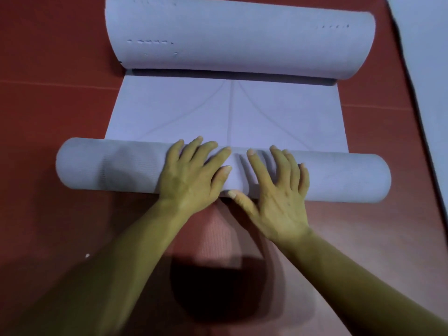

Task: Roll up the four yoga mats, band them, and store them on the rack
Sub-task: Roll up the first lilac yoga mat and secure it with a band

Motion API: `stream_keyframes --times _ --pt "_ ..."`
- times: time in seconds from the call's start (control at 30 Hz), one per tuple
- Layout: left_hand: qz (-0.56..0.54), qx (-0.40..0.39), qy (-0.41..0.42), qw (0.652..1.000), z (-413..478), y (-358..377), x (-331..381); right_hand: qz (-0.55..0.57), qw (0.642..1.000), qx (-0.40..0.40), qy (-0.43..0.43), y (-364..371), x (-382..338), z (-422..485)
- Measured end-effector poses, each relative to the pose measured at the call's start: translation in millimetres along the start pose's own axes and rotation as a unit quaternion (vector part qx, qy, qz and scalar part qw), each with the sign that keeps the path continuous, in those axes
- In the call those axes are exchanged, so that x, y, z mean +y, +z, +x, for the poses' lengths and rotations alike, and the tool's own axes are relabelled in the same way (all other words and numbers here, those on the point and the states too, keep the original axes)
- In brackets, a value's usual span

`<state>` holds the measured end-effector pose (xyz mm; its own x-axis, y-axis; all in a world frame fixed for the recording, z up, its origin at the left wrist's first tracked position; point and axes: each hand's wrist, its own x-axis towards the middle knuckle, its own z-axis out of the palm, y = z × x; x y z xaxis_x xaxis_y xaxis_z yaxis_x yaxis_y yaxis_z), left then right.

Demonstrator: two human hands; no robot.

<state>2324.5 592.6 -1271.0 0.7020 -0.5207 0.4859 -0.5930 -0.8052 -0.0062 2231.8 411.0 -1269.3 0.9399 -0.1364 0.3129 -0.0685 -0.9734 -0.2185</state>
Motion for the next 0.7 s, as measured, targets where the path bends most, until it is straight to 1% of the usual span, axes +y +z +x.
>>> stream_keyframes --times 0.1,0.17,0.27,0.37,0.43,0.57,0.7 --pt "-0.016 -0.003 -0.007 1.000 14 5 -3 -0.019 1.000 -0.007 -0.022 7 5 6" --pt "-0.030 -0.022 -0.011 0.999 24 1 -5 -0.026 0.999 -0.004 -0.024 7 8 15" --pt "-0.062 -0.090 -0.031 0.994 30 -12 -6 -0.021 0.999 -0.030 -0.020 0 7 28" --pt "-0.020 -0.180 -0.032 0.983 26 -23 -3 -0.018 0.998 -0.052 -0.017 -6 7 40" --pt "0.009 -0.208 -0.040 0.977 26 -24 -1 -0.018 0.998 -0.059 -0.018 -5 9 45" --pt "0.046 -0.202 -0.030 0.978 36 -9 -6 -0.007 0.998 -0.050 -0.024 1 13 54" --pt "0.027 -0.181 -0.021 0.983 56 7 -20 0.039 0.998 -0.026 -0.040 -1 17 78"
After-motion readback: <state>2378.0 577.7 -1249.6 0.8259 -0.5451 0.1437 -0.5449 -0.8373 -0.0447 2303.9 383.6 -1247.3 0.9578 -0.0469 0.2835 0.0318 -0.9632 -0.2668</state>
